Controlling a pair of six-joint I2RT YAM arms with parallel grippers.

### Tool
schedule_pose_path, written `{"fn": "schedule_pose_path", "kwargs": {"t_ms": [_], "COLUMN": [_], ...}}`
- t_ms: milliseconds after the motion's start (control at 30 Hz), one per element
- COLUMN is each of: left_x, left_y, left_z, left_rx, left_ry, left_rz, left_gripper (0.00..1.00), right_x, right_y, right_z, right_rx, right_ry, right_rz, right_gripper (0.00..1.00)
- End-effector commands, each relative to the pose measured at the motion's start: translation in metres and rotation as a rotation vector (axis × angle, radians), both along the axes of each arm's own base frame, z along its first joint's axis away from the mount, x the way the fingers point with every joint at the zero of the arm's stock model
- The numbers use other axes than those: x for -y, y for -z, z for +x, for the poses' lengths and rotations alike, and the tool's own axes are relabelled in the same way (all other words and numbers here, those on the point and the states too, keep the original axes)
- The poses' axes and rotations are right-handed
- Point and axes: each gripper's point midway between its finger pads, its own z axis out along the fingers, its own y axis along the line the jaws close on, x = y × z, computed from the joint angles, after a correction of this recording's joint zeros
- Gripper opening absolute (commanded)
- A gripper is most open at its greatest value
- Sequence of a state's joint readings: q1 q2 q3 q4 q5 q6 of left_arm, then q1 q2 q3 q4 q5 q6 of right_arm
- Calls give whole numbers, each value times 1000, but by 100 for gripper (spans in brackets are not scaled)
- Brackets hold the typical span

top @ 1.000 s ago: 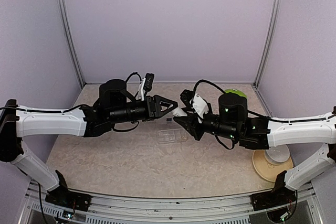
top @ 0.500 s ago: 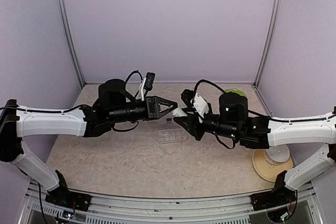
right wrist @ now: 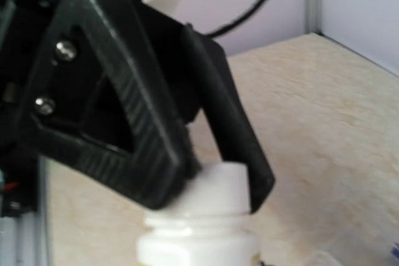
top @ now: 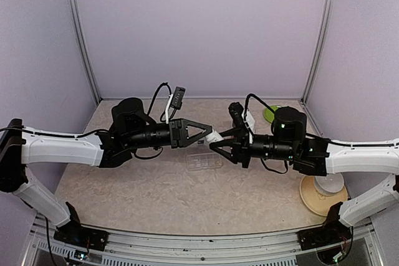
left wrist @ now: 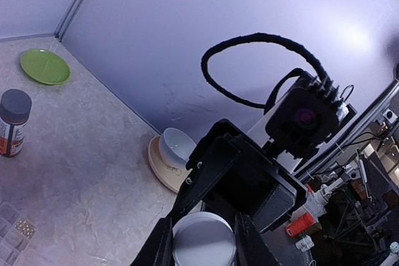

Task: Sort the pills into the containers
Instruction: Screw the lid of the pill bottle onto the pill bottle, then pass from the right arm to the left

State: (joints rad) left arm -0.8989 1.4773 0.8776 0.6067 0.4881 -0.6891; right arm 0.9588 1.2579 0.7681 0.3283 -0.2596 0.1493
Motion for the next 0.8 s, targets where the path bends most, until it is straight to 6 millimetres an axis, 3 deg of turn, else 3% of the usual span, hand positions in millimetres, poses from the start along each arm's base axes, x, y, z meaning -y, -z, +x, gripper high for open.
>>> {"fn": "schedule_pose_path", "kwargs": {"t_ms": [0, 400, 533, 667, 767], "left_x": [-6, -2, -3, -4, -4], "left_y": [-31, -42, -39, -38, -34], "left_z": [-28, -55, -49, -41, -35], "left_rx": [135, 249, 246, 231, 215], "left_ry": [121, 196, 161, 110, 79], "left_rz": [-98, -108, -94, -78, -63], "left_gripper": [0, 0, 0, 0, 0], "right_x": [12, 12, 12, 13, 14], "right_y": [-42, -52, -49, -41, -38], "right_z": [-10, -22, -19, -13, -11], "right_rx": [-55, -251, -261, -246, -238], "right_ry": [-69, -200, -188, -145, -133], "right_rz": [177, 290, 283, 255, 239], "right_gripper": [14, 14, 15, 24, 37]}}
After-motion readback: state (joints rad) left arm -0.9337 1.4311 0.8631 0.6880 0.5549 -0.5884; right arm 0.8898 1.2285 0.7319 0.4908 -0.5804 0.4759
